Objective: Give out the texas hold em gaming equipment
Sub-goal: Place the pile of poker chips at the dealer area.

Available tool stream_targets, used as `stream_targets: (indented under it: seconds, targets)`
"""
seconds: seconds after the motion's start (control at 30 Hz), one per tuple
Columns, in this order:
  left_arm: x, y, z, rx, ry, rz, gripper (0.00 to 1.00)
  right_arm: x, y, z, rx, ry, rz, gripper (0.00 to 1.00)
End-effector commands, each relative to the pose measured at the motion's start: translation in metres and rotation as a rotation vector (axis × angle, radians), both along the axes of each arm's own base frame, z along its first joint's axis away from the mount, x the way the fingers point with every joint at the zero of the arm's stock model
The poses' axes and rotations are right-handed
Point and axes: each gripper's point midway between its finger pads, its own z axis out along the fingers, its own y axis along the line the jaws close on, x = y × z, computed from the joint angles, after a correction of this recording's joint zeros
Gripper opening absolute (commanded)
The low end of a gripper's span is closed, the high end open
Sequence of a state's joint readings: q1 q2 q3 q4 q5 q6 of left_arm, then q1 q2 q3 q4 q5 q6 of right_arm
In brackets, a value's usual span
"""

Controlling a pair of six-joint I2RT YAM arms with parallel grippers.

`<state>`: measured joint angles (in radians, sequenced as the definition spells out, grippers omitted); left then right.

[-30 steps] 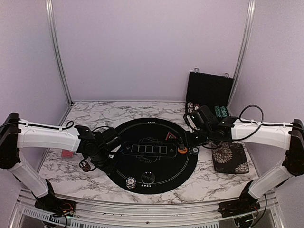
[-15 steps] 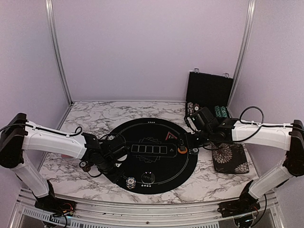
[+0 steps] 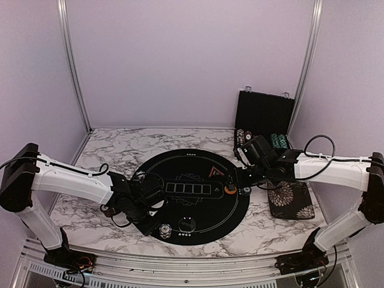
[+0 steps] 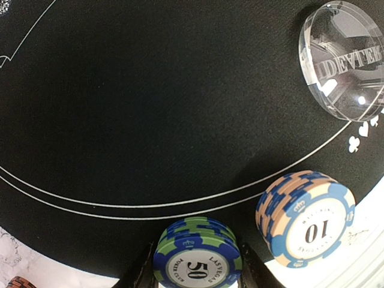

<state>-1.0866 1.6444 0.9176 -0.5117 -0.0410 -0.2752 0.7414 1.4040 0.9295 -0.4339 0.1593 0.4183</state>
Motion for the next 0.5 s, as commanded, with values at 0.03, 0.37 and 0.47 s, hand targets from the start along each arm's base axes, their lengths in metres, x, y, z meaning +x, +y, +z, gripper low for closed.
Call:
stream_targets:
  seconds: [0.03, 0.37, 0.47]
  targets:
    - [-0.009, -0.004, -0.003, -0.022, 0.022, -0.038, 0.43, 0.004, -0.001, 0.013, 0.027, -0.028, -0.020, 0.98]
    - [-0.013, -0.001, -0.004, -0.019, 0.026, -0.044, 0.43, 0.004, -0.001, 0.012, 0.029, -0.025, -0.025, 0.99]
    - [-0.019, -0.003, -0.003, -0.034, 0.050, -0.050, 0.43, 0.004, -0.001, 0.011, 0.029, -0.023, -0.024, 0.99]
